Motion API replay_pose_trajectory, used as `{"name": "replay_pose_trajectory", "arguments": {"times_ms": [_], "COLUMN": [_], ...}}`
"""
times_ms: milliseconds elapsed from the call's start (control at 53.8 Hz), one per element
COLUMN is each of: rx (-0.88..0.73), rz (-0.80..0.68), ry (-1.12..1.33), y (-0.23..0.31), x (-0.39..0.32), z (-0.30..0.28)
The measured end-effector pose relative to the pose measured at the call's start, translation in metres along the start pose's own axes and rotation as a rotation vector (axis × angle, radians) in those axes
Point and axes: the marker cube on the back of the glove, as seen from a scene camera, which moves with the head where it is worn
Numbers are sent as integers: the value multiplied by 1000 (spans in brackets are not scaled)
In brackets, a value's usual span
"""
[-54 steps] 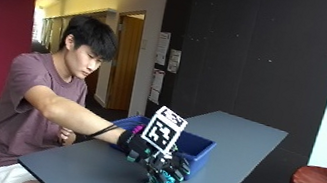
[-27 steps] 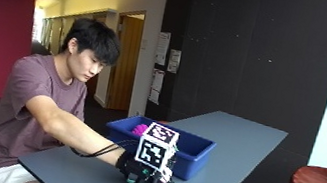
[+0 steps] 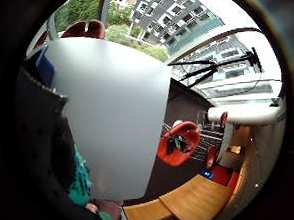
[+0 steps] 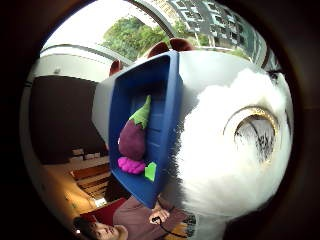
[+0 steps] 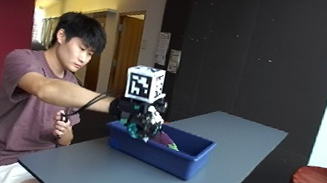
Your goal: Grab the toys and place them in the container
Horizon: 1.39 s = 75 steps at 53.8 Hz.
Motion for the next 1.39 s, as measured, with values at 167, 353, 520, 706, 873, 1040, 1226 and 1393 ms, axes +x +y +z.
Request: {"name": "replay_pose_trajectory", "arguments": {"times_ms": [167, 353, 520, 706, 873, 1040, 1226, 1393], "rx": [102, 137, 142, 115, -124, -272, -207, -221], "rz": [-50, -196, -305, -331, -381, -102, -46, -351], "ry": [12, 23, 70, 84, 219, 194, 149, 217], "y": [17, 26, 19, 7, 2, -5, -9, 3], "x": [-51, -114, -171, -224, -229, -236, -247, -235], "z": [-68, -99, -95, -73, -44, -24, -22, -29]}}
